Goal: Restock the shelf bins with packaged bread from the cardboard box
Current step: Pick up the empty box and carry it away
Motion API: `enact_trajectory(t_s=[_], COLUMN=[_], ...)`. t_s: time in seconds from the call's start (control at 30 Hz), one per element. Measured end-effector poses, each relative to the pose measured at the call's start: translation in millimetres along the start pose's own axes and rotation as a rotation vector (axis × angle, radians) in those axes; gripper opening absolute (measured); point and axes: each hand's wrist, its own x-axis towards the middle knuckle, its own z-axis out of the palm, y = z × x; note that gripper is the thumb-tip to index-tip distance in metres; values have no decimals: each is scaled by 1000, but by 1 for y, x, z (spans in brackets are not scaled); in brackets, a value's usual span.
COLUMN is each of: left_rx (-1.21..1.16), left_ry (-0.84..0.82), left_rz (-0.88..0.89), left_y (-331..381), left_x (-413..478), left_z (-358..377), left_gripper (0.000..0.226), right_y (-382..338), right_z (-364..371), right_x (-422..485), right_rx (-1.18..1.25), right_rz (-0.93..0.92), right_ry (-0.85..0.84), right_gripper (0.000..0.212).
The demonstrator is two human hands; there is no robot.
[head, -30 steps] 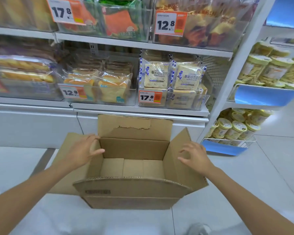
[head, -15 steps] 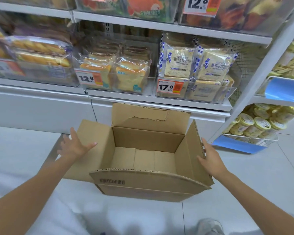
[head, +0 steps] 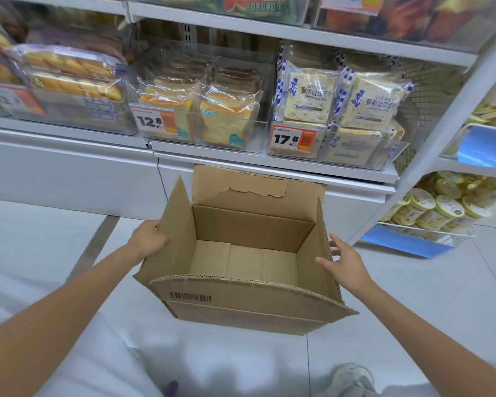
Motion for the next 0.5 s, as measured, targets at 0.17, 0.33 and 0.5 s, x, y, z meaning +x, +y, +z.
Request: enact_trajectory(t_s=[0.17,0.33,0.5], left_rx=[-136,-191,-213], left_ry=[-264,-247,-238], left_rz=[-56,-11,-21], left_y=[1,-1,1], left_x=[-10,-7,-6], left_z=[28,33,40], left_gripper=[57,68,70], right_y=[2,0,5], right_z=[1,8,20], right_x=[-3,-2,-2], right_rx=[58,93,76], right_rz=[35,67,119], right_ry=[-17,-25,14], right_gripper=[67,67,66])
